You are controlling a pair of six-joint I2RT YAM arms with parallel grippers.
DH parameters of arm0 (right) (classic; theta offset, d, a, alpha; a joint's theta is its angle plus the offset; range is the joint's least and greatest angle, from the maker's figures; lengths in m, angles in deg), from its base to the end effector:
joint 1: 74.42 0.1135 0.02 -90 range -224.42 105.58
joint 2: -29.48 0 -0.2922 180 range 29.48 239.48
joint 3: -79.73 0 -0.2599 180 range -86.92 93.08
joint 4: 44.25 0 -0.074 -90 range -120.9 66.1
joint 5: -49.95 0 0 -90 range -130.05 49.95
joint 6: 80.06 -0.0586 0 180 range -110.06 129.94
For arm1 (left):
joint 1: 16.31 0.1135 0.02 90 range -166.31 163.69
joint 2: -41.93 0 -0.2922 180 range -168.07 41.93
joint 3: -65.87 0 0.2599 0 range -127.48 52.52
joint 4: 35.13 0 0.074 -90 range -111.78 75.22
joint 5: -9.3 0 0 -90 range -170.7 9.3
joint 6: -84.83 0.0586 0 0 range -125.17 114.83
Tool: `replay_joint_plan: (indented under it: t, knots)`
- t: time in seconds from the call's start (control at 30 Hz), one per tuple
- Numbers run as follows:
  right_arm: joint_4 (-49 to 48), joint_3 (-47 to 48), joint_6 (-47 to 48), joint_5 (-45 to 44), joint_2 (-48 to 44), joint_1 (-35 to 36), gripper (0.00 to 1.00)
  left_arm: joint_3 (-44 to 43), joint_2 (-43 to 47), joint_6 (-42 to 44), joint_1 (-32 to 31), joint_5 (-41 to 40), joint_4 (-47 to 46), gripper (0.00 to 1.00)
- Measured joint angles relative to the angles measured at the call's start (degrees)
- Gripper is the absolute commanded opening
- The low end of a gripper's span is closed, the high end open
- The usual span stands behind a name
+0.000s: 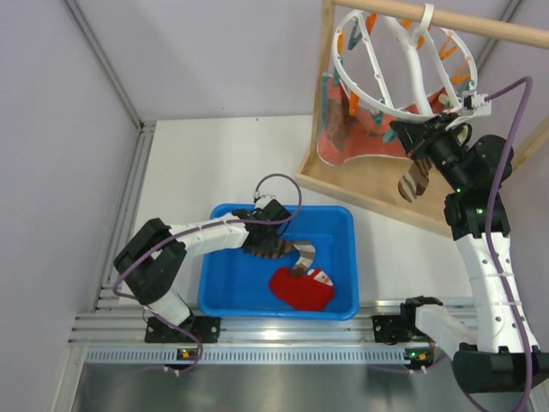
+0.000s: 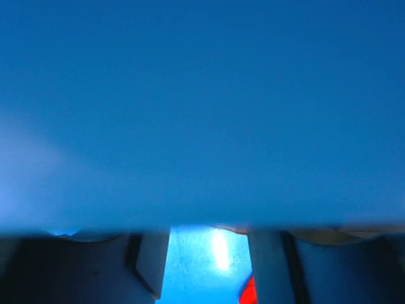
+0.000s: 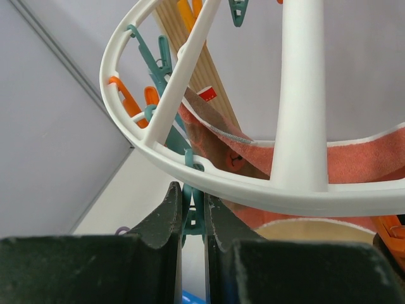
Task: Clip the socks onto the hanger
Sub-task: Pick up the sock from the bin.
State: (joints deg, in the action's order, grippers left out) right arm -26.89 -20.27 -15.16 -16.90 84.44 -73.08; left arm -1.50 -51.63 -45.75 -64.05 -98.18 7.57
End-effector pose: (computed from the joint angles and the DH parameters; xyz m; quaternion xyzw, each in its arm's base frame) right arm 0.2138 0.0280 0.4798 -0.0151 0.6621 0.2972 0.6878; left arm 0.2270 -0.2236 0.1693 0.0329 0.9715 -0.0190 0.2340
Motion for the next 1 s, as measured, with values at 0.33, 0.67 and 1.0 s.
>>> replay_joint_plan:
  t: [0.33, 0.67, 1.0]
  knots:
    - [-0.1, -0.7, 0.7, -0.7, -0.9, 0.0, 0.0, 0.1, 0.2, 3.3, -1.5, -0.5, -2.4, 0.0]
    - [-0.2, -0.7, 1.6, -0.7, -1.6, 0.0, 0.0, 0.5, 21.9, 34.2, -12.8, -8.3, -7.1, 0.0]
    - [-0.3, -0.7, 1.3, -0.6, -1.6, 0.0, 0.0, 6.6, 38.9, 93.6, -13.4, 5.3, -34.6, 0.0]
